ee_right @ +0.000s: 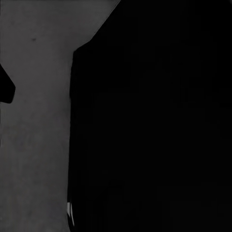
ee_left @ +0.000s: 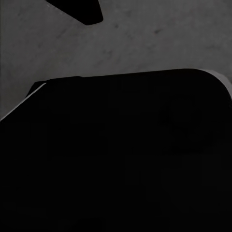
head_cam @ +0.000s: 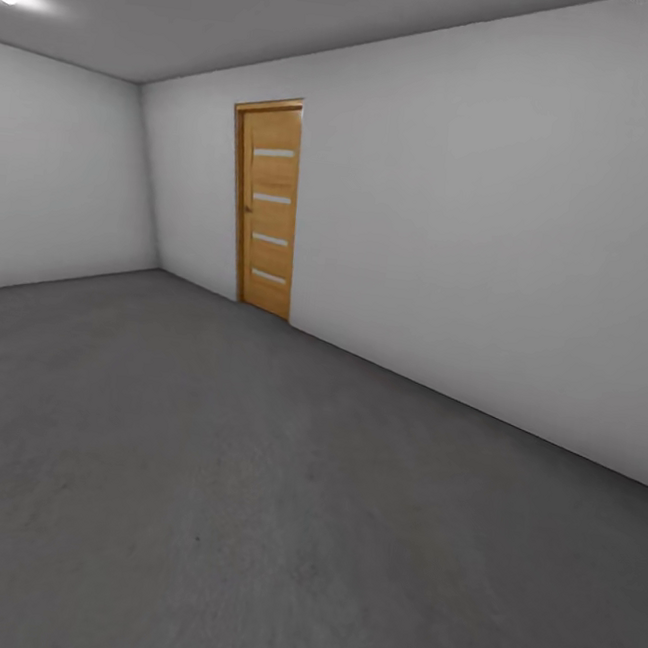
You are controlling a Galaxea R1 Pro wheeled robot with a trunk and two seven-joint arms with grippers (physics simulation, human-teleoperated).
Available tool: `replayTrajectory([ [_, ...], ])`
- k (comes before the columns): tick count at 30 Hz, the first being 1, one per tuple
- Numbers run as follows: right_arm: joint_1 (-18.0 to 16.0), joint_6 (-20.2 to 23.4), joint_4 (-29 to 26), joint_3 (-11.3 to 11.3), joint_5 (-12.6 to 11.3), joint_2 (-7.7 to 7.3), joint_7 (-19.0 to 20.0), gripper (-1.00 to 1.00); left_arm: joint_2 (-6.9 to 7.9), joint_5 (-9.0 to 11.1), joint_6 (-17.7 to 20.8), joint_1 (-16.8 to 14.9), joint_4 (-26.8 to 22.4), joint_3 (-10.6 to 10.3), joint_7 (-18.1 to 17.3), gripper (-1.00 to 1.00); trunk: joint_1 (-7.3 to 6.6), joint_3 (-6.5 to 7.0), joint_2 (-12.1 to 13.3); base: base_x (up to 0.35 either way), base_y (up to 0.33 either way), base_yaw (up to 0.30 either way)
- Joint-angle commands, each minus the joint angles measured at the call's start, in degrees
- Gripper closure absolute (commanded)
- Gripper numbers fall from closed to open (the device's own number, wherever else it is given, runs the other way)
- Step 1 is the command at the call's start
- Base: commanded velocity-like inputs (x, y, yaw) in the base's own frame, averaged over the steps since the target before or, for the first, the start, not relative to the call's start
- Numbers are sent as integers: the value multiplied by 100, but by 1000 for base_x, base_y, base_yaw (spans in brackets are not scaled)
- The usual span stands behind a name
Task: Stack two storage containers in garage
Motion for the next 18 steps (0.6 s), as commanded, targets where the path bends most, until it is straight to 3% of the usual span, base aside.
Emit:
replayTrajectory([
  [1, -1, -3, -1, -25, -2, -1, 4, -100, 0, -5, -20, -3, 6, -6, 2, -100, 3, 3, -2, 284, 199, -32],
  [18, -1, -18, -1, -17, 3, 7, -28, -100, 0, -4, -15, -3, 3, -6, 2, -100, 3, 25, -2, 285, 197, -23],
])
